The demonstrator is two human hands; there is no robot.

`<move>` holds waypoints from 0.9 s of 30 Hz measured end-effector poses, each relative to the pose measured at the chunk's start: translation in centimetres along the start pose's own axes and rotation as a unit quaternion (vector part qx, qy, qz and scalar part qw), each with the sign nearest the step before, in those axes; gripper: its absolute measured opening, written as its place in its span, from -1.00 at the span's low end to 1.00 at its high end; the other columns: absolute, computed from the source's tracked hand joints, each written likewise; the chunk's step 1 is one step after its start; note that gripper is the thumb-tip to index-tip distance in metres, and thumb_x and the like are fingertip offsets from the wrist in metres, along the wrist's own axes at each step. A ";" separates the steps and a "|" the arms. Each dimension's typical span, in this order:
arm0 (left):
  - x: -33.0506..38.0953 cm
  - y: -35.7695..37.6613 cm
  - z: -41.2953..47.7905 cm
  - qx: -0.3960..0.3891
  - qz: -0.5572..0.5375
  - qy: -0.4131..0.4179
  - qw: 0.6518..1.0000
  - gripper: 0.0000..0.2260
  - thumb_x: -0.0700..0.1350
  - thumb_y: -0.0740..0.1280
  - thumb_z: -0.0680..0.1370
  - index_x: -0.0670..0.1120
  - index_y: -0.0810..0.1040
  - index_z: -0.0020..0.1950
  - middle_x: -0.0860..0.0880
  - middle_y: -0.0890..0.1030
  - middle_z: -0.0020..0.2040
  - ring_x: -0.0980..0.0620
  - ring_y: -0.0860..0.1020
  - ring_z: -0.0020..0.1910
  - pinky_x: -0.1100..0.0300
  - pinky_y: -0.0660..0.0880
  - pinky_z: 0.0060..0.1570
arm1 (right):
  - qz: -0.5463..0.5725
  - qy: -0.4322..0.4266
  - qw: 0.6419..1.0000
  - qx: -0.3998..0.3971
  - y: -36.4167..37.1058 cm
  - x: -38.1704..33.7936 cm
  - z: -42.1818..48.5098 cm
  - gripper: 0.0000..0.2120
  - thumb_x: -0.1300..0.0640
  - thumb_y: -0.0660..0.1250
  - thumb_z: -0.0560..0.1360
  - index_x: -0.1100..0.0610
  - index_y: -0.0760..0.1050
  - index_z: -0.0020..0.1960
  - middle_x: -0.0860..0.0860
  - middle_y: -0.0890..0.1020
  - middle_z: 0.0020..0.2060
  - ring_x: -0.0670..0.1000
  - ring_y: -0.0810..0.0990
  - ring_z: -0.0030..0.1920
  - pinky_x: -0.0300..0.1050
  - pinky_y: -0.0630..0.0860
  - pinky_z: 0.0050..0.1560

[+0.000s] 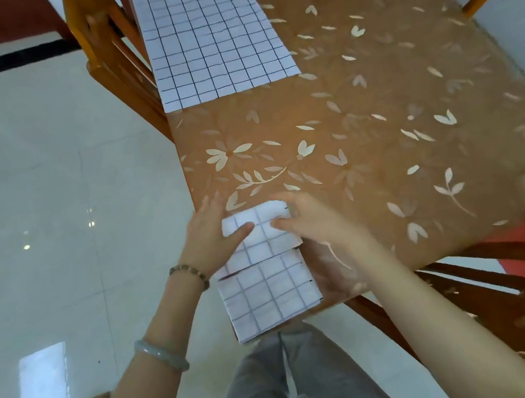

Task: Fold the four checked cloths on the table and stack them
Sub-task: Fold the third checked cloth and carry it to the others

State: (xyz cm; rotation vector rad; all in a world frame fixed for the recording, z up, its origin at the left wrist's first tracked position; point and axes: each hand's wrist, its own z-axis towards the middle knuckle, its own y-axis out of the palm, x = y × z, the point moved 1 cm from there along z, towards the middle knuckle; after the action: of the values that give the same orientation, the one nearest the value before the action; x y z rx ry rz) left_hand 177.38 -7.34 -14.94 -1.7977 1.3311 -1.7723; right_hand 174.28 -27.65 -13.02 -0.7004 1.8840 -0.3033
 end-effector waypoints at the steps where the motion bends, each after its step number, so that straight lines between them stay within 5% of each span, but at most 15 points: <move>1: 1.6 -1.1 -0.3 -0.003 -0.063 0.008 0.998 -0.44 0.22 0.29 0.50 0.14 0.22 0.44 0.15 0.38 0.37 0.04 0.38 0.35 0.01 0.30 0.36 | 0.032 0.000 0.999 0.010 -1.0 -0.9 -1.8 -0.50 0.13 0.40 0.49 0.03 0.38 0.40 -0.04 0.48 0.30 -0.08 0.43 0.31 -0.36 0.33 0.24; 4: 6.1 -3.0 -1.3 -0.037 -0.203 0.046 0.977 -0.40 0.13 0.41 0.46 0.14 0.28 0.45 0.25 0.36 0.35 0.21 0.36 0.35 0.15 0.32 0.36 | 0.101 -0.021 0.993 0.064 -4.2 -2.8 -7.9 -0.47 0.25 0.41 0.47 0.01 0.38 0.39 -0.19 0.50 0.15 -0.33 0.46 0.08 -0.61 0.33 -0.01; 7: 11.2 -2.9 -2.2 -0.095 -0.286 0.123 0.946 -0.26 0.06 0.45 0.38 0.17 0.18 0.48 0.16 0.32 0.42 0.30 0.37 0.33 0.26 0.40 0.27 | 0.142 -0.031 0.978 0.147 -6.6 -2.6 -14.0 -0.37 0.24 0.47 0.42 -0.14 0.34 0.38 -0.31 0.48 0.16 -0.33 0.46 0.15 -0.48 0.38 0.11; 10: 16.2 -1.4 -3.1 -0.148 -0.334 0.178 0.914 -0.15 0.01 0.53 0.36 0.24 0.06 0.47 0.11 0.31 0.40 0.22 0.46 0.26 0.32 0.48 0.13 | 0.209 -0.020 0.943 0.260 -8.4 -1.2 -19.8 -0.28 0.18 0.51 0.38 -0.17 0.27 0.41 -0.14 0.46 0.30 -0.19 0.50 0.24 -0.26 0.45 0.23; 14: 22.0 2.0 -4.5 -0.208 -0.336 0.245 0.885 0.03 0.21 0.54 0.22 0.18 -0.03 0.51 0.07 0.30 0.42 0.15 0.46 0.28 0.24 0.48 0.16 | 0.276 -0.010 0.877 0.393 -9.4 1.5 -27.4 -0.16 0.14 0.53 0.31 -0.13 0.19 0.47 -0.05 0.45 0.33 -0.10 0.53 0.24 -0.17 0.52 0.18; 20: 30.4 9.3 -8.6 -0.295 -0.293 0.303 0.858 -0.01 0.06 0.57 0.27 0.23 -0.05 0.48 0.07 0.28 0.43 0.16 0.46 0.28 0.16 0.49 0.20 | 0.312 0.024 0.807 0.502 -9.2 7.9 -38.4 -0.13 0.27 0.53 0.34 -0.11 0.18 0.49 -0.01 0.42 0.37 -0.06 0.52 0.26 -0.05 0.52 0.22; 27: 39.6 19.2 -15.5 -0.331 -0.300 0.328 0.832 -0.02 0.00 0.57 0.29 0.24 -0.01 0.50 0.10 0.24 0.47 0.15 0.42 0.33 0.14 0.47 0.21 | 0.299 0.039 0.783 0.544 -10.6 16.1 -50.4 -0.15 0.33 0.51 0.36 -0.16 0.19 0.46 -0.05 0.42 0.35 -0.08 0.48 0.29 -0.03 0.47 0.28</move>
State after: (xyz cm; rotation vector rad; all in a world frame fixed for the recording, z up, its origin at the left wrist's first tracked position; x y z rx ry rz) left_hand 148.56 -41.31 -1.06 -2.2295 1.9838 -2.6859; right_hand 127.77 -51.12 1.02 0.6950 1.5342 -0.8928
